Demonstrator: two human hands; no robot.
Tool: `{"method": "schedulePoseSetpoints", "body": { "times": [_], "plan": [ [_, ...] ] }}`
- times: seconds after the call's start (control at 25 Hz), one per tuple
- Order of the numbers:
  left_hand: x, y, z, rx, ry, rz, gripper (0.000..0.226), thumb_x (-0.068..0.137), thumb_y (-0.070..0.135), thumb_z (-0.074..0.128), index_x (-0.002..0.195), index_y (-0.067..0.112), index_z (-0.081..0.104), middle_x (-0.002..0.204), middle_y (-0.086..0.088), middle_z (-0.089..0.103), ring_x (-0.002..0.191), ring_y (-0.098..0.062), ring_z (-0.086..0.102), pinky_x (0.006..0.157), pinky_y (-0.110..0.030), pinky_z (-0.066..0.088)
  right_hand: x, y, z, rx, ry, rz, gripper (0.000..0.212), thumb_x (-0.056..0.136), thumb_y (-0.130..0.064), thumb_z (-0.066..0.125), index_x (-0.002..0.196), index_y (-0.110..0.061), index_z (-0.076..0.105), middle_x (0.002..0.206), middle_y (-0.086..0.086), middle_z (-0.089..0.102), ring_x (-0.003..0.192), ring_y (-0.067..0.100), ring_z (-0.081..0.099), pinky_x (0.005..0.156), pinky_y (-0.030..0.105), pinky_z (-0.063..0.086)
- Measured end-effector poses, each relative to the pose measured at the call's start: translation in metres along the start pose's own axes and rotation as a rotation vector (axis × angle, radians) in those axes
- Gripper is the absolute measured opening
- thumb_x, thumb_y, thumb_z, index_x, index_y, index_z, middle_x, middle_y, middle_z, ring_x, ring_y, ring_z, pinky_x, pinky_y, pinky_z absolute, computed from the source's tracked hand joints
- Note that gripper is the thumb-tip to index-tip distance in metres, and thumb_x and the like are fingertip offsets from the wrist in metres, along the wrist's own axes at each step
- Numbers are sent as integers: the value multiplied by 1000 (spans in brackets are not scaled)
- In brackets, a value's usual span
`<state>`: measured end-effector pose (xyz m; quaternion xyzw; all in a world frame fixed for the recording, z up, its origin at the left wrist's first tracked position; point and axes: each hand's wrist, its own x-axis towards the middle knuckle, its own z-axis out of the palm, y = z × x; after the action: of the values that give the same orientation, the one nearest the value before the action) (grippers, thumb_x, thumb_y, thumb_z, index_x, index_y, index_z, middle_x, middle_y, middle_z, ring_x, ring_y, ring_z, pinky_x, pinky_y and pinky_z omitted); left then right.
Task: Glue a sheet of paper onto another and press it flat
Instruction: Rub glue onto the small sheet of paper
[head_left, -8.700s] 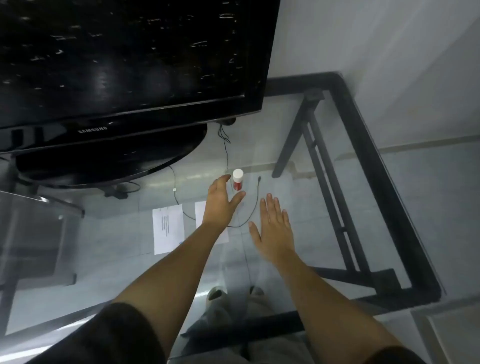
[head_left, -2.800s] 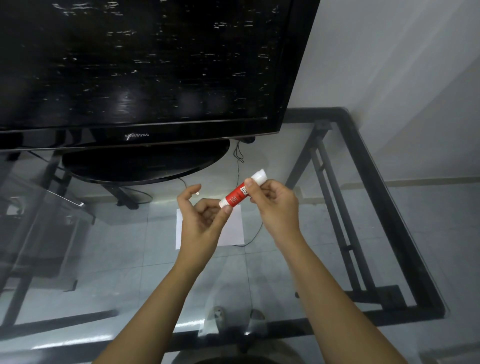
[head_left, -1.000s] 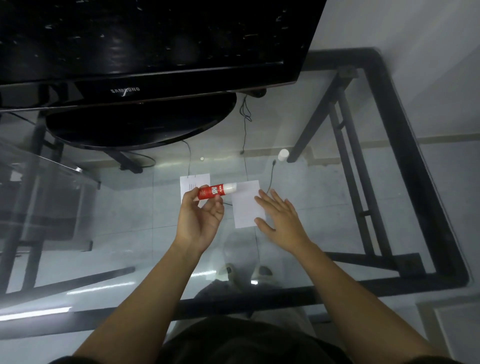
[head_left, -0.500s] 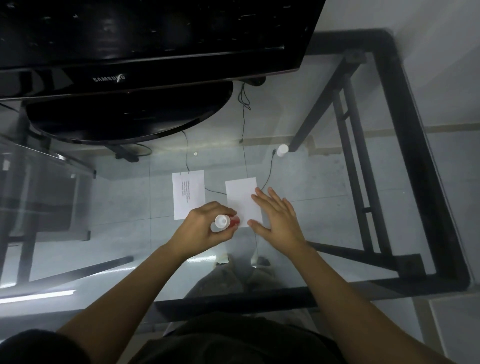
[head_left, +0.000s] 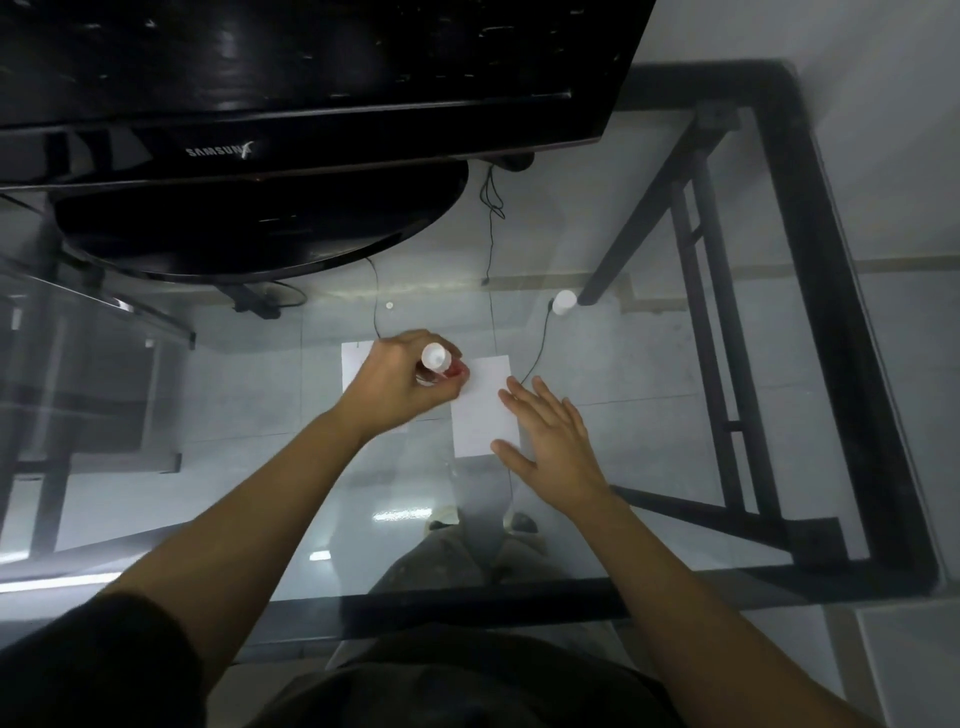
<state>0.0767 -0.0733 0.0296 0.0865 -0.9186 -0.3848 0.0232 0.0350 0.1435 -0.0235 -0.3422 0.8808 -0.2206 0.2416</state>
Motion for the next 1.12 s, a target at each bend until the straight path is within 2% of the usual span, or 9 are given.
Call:
{"method": "schedulePoseSetpoints", "body": {
  "times": [0.12,0.24,0.48,0.72,0.8,0.92,0.96,1.04,1.12],
  "plan": [
    [-36,9,17,-33,-136,34,26,73,23,77,94,11,69,90,-6,71,75,-9,60,72,-7,42,1,1,0,-20,-11,12,54,95,-42,39,144,-26,23,156,-7,17,144,14,4,112,33,-6],
    [-36,9,19,-34,-215,37,25,73,22,77,93,9,69,90,-7,71,75,-11,60,73,-7,41,1,0,-1,-37,-32,14,54,95,-41,39,144,-27,22,156,-8,15,145,14,2,112,32,-7],
    [5,3,7,33,-22,12,21,75,20,75,91,9,68,89,-7,70,74,-14,61,65,0,38,1,0,-2,-14,-19,4,54,95,-39,42,144,-25,24,156,-6,18,144,15,6,112,33,-5],
    [-39,9,27,-44,-188,30,25,73,24,77,93,12,69,89,-5,72,73,-6,58,72,-5,41,0,-3,-2,24,-16,29,56,94,-39,46,143,-24,24,156,-5,19,144,15,7,115,35,-2],
    [-19,7,21,-29,-154,30,25,73,23,77,93,10,68,89,-6,71,73,-8,58,69,-3,41,0,-4,-4,45,-19,22,56,94,-38,46,143,-23,25,156,-3,20,144,16,7,116,38,0],
    [8,3,12,6,-44,-12,23,75,22,75,92,10,67,90,-6,69,74,-14,61,68,-14,51,0,-5,-6,24,-26,21,55,94,-38,44,144,-22,24,156,-4,19,145,16,6,116,38,0],
    [7,3,13,2,-20,-16,22,75,22,75,92,10,67,90,-5,69,74,-13,61,68,-15,50,0,-5,-6,24,-27,22,56,95,-38,44,144,-22,23,156,-4,18,145,16,6,115,37,-1],
    [-11,6,21,-12,-45,8,24,73,23,76,92,11,68,90,-3,69,74,-10,60,70,-6,43,0,-5,-6,38,-24,28,57,94,-37,45,144,-22,22,156,-3,19,145,15,6,115,36,-1],
    [-34,10,29,-32,-133,21,25,72,23,77,92,12,69,89,-3,70,73,-8,59,71,-6,43,0,-5,-5,38,-24,44,58,94,-38,45,144,-22,22,156,-3,18,145,15,6,116,36,-1]
  ]
}}
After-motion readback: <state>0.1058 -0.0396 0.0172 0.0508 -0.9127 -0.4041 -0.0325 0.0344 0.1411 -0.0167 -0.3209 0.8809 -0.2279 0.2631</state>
